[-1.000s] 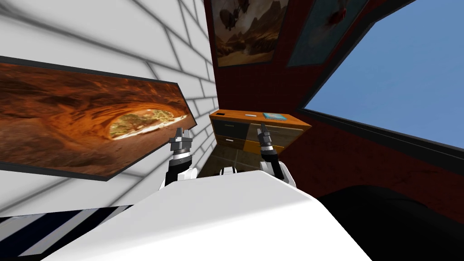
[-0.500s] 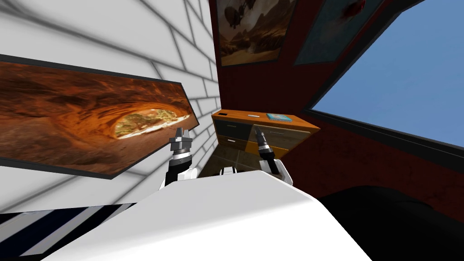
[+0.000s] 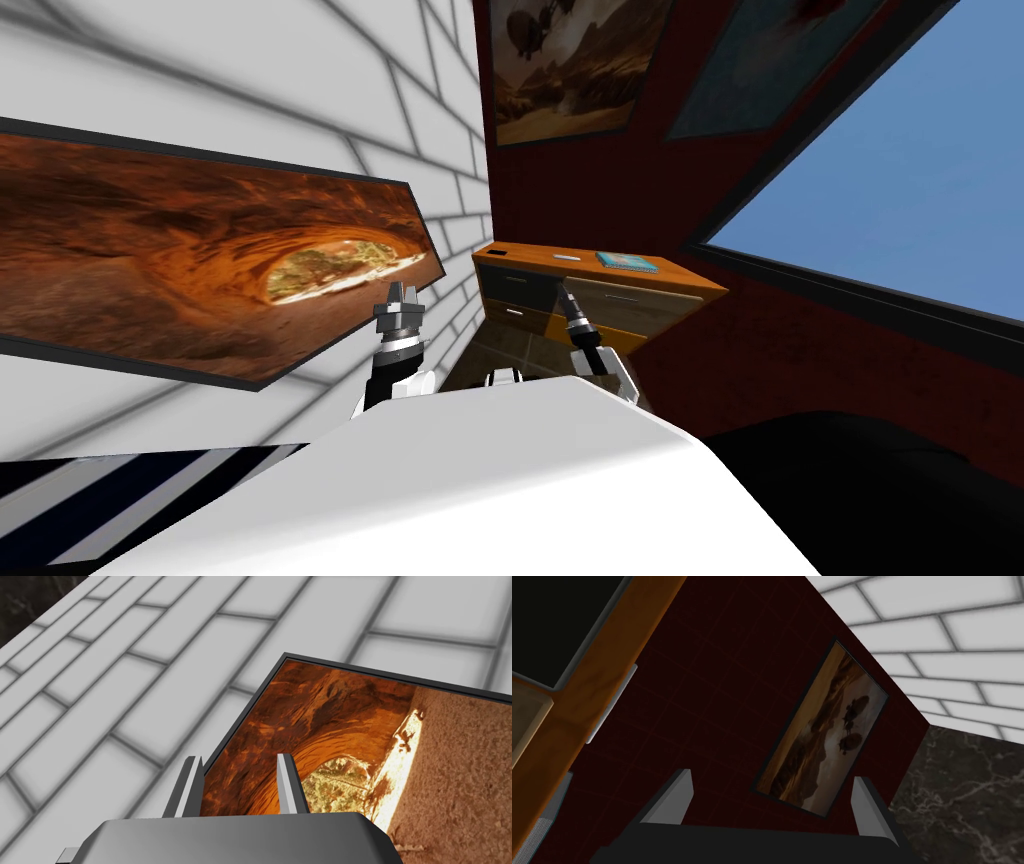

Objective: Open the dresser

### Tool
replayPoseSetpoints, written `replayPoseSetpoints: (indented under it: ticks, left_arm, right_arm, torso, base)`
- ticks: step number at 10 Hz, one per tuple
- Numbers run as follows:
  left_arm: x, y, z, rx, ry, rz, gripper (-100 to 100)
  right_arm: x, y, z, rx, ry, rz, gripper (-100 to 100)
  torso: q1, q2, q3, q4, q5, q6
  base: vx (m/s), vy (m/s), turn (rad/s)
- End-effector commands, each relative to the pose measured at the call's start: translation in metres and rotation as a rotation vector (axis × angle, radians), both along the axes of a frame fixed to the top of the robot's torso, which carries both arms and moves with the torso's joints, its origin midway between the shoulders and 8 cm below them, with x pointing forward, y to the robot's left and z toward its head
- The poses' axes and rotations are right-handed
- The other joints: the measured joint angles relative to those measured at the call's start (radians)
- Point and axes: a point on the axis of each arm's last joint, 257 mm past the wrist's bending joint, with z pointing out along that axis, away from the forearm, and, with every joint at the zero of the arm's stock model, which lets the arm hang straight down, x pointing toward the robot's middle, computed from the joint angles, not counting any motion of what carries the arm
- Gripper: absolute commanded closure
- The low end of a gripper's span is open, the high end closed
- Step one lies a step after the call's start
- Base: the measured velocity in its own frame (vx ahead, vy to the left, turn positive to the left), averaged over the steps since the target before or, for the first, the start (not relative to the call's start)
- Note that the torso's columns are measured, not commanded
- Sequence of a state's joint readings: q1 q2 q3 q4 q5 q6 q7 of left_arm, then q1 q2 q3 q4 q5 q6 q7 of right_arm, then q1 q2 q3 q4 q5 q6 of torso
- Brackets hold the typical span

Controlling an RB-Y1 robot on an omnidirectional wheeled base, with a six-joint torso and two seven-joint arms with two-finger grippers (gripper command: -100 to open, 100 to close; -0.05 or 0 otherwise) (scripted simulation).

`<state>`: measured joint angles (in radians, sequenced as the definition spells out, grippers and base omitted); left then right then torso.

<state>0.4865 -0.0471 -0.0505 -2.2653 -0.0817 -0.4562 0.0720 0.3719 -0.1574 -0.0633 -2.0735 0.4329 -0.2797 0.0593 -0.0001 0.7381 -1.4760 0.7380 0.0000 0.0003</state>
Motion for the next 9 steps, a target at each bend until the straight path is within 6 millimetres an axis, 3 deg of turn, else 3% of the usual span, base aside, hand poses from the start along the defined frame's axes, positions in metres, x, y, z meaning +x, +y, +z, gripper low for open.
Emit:
replayPoseSetpoints:
  ticks: [1, 6, 8, 9]
  left_arm:
    - [0.000, 0.000, 0.000, 0.000, 0.000, 0.000, 0]
    - [0.000, 0.000, 0.000, 0.000, 0.000, 0.000, 0]
    - [0.000, 0.000, 0.000, 0.000, 0.000, 0.000, 0]
    - [0.000, 0.000, 0.000, 0.000, 0.000, 0.000, 0]
  right_arm:
    - [0.013, -0.006, -0.017, -0.097, 0.046, -0.044, -100]
    - [0.042, -0.027, -0.063, -0.301, 0.166, -0.157, -100]
    - [0.042, -0.026, -0.065, -0.343, 0.168, -0.164, -100]
    - [0.051, -0.035, -0.080, -0.398, 0.209, -0.200, -100]
  torso:
    - [0.001, 0.000, 0.000, 0.000, 0.000, 0.000]
    - [0.000, 0.000, 0.000, 0.000, 0.000, 0.000]
    - [0.000, 0.000, 0.000, 0.000, 0.000, 0.000]
    - [-0.001, 0.002, 0.001, 0.000, 0.000, 0.000]
  base:
    - [0.041, 0.019, 0.060]
    - [0.050, 0.019, 0.093]
    - [0.033, 0.010, 0.018]
    - [0.046, 0.010, 0.101]
